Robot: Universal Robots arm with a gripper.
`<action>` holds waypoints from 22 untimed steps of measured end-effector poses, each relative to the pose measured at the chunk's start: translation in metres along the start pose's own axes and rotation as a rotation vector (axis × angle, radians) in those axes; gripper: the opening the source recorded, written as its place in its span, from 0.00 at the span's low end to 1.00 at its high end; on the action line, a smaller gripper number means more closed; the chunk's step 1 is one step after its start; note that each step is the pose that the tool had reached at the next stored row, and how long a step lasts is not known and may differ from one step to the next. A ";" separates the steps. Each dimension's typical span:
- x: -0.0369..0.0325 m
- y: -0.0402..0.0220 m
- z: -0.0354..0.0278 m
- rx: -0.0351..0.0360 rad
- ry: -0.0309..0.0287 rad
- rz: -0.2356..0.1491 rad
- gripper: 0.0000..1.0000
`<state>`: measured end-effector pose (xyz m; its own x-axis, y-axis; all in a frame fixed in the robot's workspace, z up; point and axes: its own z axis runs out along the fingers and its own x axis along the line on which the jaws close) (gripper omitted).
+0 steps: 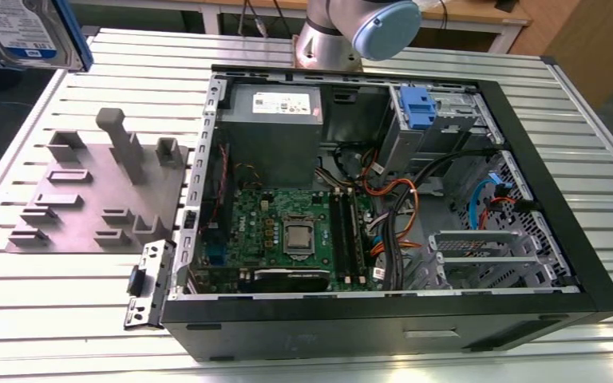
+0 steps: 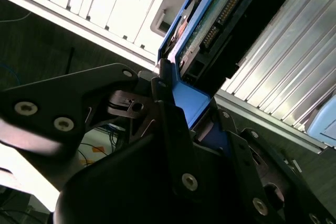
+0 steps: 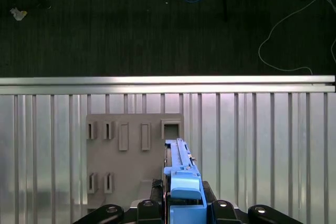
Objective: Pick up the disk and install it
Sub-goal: 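Pick up the disk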
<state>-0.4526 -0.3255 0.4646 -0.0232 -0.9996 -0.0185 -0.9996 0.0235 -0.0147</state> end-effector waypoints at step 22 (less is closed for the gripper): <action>0.0005 -0.0003 -0.0165 -0.0001 0.0000 0.000 0.36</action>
<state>-0.4526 -0.3263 0.4811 -0.0232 -0.9996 -0.0184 -0.9996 0.0235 -0.0146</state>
